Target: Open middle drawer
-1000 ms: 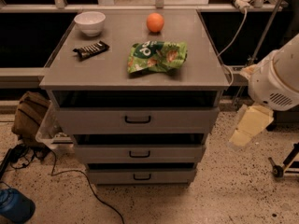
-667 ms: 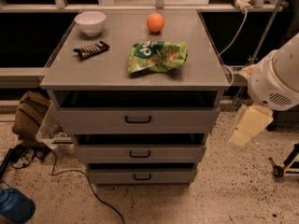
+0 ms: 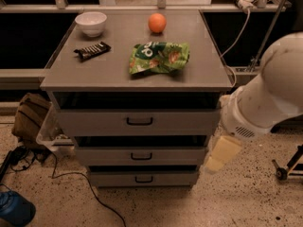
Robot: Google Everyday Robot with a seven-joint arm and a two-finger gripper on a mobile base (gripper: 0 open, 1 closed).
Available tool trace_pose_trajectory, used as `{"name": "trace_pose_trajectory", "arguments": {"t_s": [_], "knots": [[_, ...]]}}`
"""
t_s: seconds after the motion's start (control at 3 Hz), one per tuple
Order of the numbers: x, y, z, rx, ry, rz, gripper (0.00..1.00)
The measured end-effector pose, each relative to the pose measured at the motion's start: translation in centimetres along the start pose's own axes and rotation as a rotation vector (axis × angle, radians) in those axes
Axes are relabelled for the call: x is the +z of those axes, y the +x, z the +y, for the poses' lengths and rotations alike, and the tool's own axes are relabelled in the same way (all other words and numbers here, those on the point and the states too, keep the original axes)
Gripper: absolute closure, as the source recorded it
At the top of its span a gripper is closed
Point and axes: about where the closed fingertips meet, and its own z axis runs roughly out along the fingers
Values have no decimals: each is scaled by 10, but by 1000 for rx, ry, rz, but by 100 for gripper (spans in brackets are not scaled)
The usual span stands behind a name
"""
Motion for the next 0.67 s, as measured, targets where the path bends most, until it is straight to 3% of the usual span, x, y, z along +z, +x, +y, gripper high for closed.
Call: {"name": "trace_pose_trajectory", "arguments": {"t_s": [0.67], "knots": [[94, -22, 30, -3, -97, -30, 0]]}}
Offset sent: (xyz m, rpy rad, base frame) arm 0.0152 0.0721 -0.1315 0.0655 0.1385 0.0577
